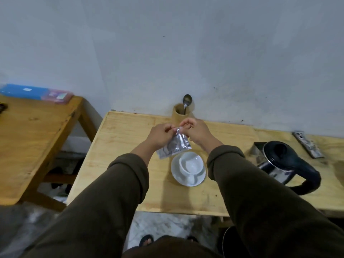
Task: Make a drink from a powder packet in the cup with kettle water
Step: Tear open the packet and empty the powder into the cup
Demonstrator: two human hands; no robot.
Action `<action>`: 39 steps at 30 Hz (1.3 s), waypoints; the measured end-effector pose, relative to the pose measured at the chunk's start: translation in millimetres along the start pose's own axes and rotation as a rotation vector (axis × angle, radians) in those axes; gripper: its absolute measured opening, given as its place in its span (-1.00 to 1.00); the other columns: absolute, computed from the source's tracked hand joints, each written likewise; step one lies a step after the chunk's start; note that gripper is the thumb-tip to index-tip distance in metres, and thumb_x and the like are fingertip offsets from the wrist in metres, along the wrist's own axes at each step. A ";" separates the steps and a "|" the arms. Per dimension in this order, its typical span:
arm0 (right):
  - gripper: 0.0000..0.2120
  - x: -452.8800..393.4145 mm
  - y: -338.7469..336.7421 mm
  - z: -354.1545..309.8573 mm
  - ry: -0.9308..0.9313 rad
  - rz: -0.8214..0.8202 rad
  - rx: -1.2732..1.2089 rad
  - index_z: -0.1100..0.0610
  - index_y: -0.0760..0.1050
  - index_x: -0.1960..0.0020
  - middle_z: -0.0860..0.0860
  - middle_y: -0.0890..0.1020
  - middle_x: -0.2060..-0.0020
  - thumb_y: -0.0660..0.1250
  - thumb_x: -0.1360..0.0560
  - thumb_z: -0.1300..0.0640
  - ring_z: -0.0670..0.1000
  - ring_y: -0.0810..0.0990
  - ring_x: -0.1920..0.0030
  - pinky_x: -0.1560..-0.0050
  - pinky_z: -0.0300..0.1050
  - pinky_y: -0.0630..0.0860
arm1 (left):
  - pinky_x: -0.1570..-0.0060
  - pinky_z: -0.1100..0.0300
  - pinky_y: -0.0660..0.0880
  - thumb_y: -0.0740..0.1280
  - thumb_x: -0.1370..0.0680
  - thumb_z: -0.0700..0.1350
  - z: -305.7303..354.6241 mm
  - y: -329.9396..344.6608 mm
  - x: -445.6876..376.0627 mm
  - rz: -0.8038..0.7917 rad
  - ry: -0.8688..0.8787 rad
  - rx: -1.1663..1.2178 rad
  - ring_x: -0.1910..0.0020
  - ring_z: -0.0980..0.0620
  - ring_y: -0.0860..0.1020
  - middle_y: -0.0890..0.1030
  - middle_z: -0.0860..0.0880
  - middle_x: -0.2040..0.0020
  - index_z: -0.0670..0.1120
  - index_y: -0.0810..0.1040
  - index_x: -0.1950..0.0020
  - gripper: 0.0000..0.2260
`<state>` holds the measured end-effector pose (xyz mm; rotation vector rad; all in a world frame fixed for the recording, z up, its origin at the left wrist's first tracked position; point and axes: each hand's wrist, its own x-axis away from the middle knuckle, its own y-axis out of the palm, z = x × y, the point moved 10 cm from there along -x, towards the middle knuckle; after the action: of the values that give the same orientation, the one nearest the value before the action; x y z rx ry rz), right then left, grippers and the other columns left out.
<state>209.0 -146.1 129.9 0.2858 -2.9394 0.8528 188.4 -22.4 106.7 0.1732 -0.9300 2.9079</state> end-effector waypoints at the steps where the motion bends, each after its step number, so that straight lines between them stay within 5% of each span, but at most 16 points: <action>1: -0.75 1.9 -6.4 -0.7 -0.009 0.007 0.010 0.02 0.50 0.29 -0.05 0.45 0.46 0.42 -0.37 0.34 -0.09 0.42 0.40 0.27 -0.23 0.41 | 0.10 0.17 0.36 0.21 -0.58 -0.08 4.7 2.9 1.2 0.006 0.004 0.020 0.08 -0.03 0.52 0.63 -0.08 0.11 -0.04 0.59 0.13 -0.82; 7: -0.91 5.5 -40.9 -0.2 -0.062 0.092 0.049 0.16 0.57 0.19 0.03 0.56 0.34 0.43 -0.37 0.31 -0.04 0.47 0.30 0.28 -0.29 0.39 | 0.11 0.17 0.33 0.19 -0.60 -0.10 36.9 16.8 2.2 0.079 0.041 0.083 0.14 0.02 0.46 0.53 -0.02 0.20 -0.02 0.51 0.17 -0.81; 11: -0.92 7.9 -48.7 0.3 -0.069 0.094 0.099 0.27 0.61 0.12 0.05 0.58 0.24 0.43 -0.38 0.30 -0.02 0.50 0.20 0.11 -0.19 0.44 | 0.13 0.12 0.36 0.17 -0.59 -0.07 38.5 25.2 1.9 0.121 -0.011 0.104 0.16 0.00 0.47 0.55 -0.04 0.20 -0.06 0.57 0.17 -0.77; 14: -0.95 10.9 -52.0 1.9 -0.084 0.120 0.093 0.27 0.60 0.15 0.06 0.57 0.28 0.42 -0.38 0.32 -0.11 0.45 0.36 0.31 -0.47 0.37 | 0.14 0.15 0.37 0.22 -0.56 -0.06 35.0 29.6 1.6 0.148 -0.040 0.195 0.19 0.02 0.47 0.56 -0.03 0.23 -0.11 0.64 0.11 -0.77; 20: -0.95 14.5 -52.6 0.6 -0.151 0.095 0.120 0.29 0.59 0.14 0.03 0.54 0.29 0.38 -0.40 0.35 -0.07 0.42 0.31 0.32 -0.48 0.34 | 0.13 0.14 0.40 0.25 -0.56 -0.09 28.2 43.0 3.2 0.141 -0.133 0.358 0.19 0.03 0.48 0.55 0.05 0.31 0.03 0.56 0.31 -0.75; 26: -0.96 21.9 -39.8 11.9 -0.121 -0.080 0.056 0.24 0.59 0.14 0.01 0.50 0.24 0.40 -0.42 0.32 -0.05 0.46 0.21 0.14 -0.28 0.39 | 0.08 0.12 0.41 0.17 -0.59 -0.11 16.2 47.2 1.5 0.161 -0.193 0.309 0.13 -0.06 0.51 0.58 -0.15 0.18 -0.14 0.62 0.05 -0.76; 29: -0.91 26.8 -36.9 17.2 -0.110 -0.128 0.044 0.14 0.56 0.17 0.00 0.50 0.14 0.40 -0.41 0.30 -0.05 0.44 0.04 -0.02 -0.22 0.32 | -0.07 0.12 0.43 0.15 -0.61 -0.17 16.7 47.7 3.5 0.189 -0.200 0.260 -0.10 -0.18 0.56 0.64 -0.24 -0.07 -0.23 0.61 -0.09 -0.73; 39: -0.93 46.1 -30.6 29.1 -0.179 -0.213 0.144 0.30 0.59 0.11 0.01 0.45 0.02 0.40 -0.41 0.32 -0.07 0.42 -0.03 0.08 -0.48 0.28 | 0.02 0.21 0.36 0.15 -0.60 -0.18 11.0 56.7 16.8 0.220 -0.177 0.160 -0.09 -0.17 0.57 0.66 -0.22 -0.03 -0.19 0.61 0.05 -0.76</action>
<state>169.5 -194.4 126.7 0.7055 -2.9357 1.0576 166.2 -74.0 85.4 0.3660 -0.7830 3.2158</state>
